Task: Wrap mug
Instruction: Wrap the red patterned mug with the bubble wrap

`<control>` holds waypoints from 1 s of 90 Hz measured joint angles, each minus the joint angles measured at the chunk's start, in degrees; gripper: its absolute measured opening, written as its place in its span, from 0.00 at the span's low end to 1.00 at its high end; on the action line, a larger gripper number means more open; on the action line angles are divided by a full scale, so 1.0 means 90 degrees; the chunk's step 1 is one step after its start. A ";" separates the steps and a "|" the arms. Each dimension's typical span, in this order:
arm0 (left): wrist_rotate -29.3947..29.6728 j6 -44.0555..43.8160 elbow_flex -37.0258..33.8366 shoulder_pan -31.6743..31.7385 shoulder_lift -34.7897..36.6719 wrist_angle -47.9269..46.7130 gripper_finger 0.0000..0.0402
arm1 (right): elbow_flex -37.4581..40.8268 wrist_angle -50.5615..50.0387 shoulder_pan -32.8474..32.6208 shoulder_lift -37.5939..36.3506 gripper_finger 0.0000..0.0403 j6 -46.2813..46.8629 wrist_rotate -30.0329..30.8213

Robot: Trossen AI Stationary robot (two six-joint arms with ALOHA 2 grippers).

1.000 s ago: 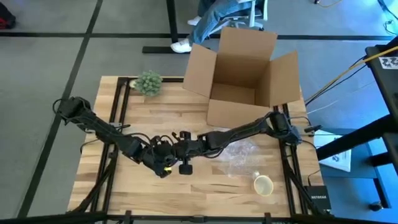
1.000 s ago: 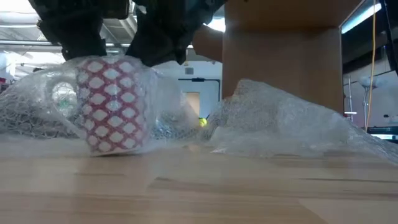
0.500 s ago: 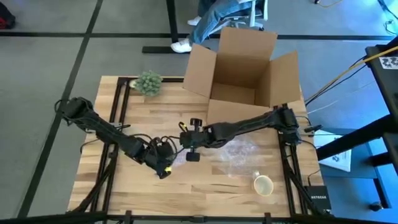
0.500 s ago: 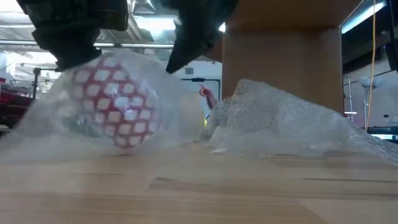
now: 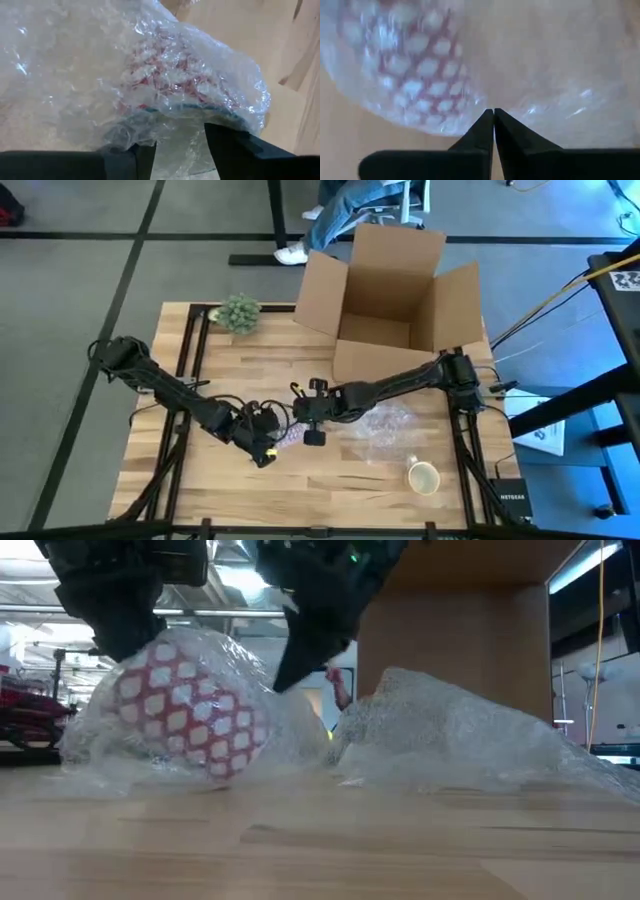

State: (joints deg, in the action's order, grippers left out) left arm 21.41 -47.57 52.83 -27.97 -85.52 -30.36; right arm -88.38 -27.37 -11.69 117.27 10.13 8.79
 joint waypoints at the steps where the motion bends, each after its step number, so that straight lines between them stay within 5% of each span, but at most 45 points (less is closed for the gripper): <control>1: 0.0000 0.0000 0.0000 0.0001 0.0000 0.0000 0.36 | 0.0060 0.0090 -0.0001 0.0000 0.00 0.0014 -0.0046; 58: -0.0657 0.0655 0.0011 0.0659 -0.0025 0.0592 0.36 | 0.1290 0.3019 -0.0071 0.0322 0.00 0.0566 -0.0276; 90: -0.0974 0.0865 0.0057 0.0895 -0.0509 0.0744 0.36 | 0.1070 0.2040 -0.0074 -0.0197 0.00 0.0340 -0.0206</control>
State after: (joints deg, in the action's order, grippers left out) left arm 12.64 -39.79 53.34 -19.92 -90.09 -23.66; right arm -78.76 -9.01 -12.36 115.50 13.19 6.94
